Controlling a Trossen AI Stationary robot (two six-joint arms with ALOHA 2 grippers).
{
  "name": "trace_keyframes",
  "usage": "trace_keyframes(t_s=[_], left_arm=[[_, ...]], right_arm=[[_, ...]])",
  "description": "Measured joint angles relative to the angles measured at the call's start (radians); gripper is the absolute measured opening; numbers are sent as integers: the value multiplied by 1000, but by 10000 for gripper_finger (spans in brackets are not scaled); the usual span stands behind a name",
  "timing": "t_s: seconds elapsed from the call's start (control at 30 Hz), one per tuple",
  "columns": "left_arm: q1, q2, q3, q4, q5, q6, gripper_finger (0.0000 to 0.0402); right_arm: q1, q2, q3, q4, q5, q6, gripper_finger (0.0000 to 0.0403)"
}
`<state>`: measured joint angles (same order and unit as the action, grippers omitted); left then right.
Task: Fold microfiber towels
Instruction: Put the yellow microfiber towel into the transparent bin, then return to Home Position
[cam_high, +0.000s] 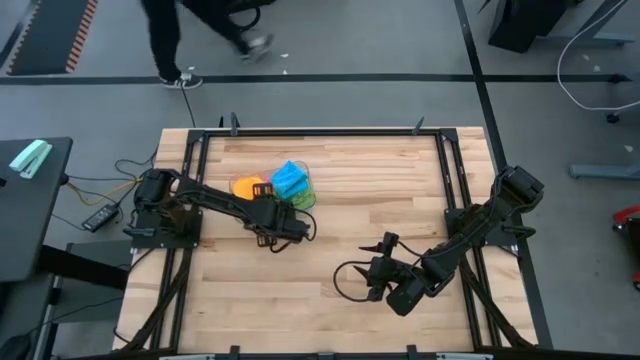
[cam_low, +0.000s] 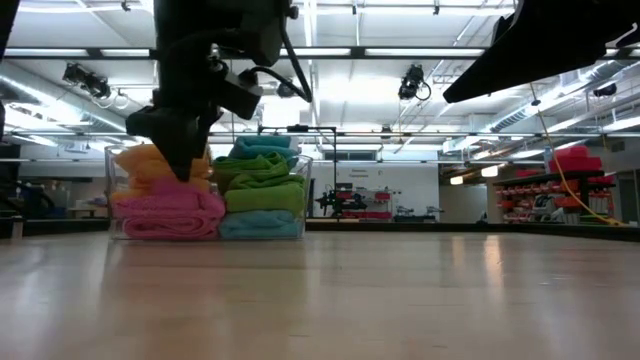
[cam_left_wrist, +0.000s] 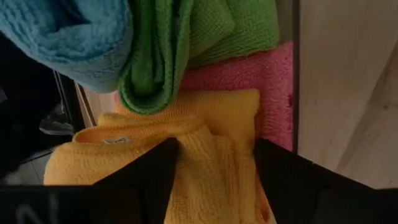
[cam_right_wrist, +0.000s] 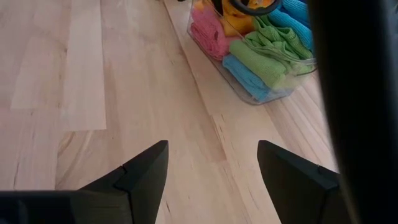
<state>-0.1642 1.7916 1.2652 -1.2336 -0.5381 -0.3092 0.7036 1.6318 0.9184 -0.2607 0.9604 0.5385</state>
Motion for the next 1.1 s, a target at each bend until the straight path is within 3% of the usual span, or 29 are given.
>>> trace_keyframes(t_s=[0.23,0.63,0.8,0.93,1.1], left_arm=[[-3,-59,0,-4,5,6,232],[-17,-281,12,67,11,67,182],[-3,-383,-25,187,35,110,158],[-31,-488,-126,378,61,167,137],[-81,-619,-286,579,63,192,110]], right_arm=[[0,0,0,2,0,0,255],[5,0,0,6,0,0,255],[17,0,0,6,0,-21,255],[38,-1,-22,47,-10,-82,250],[-14,-35,-86,262,-166,-277,224]])
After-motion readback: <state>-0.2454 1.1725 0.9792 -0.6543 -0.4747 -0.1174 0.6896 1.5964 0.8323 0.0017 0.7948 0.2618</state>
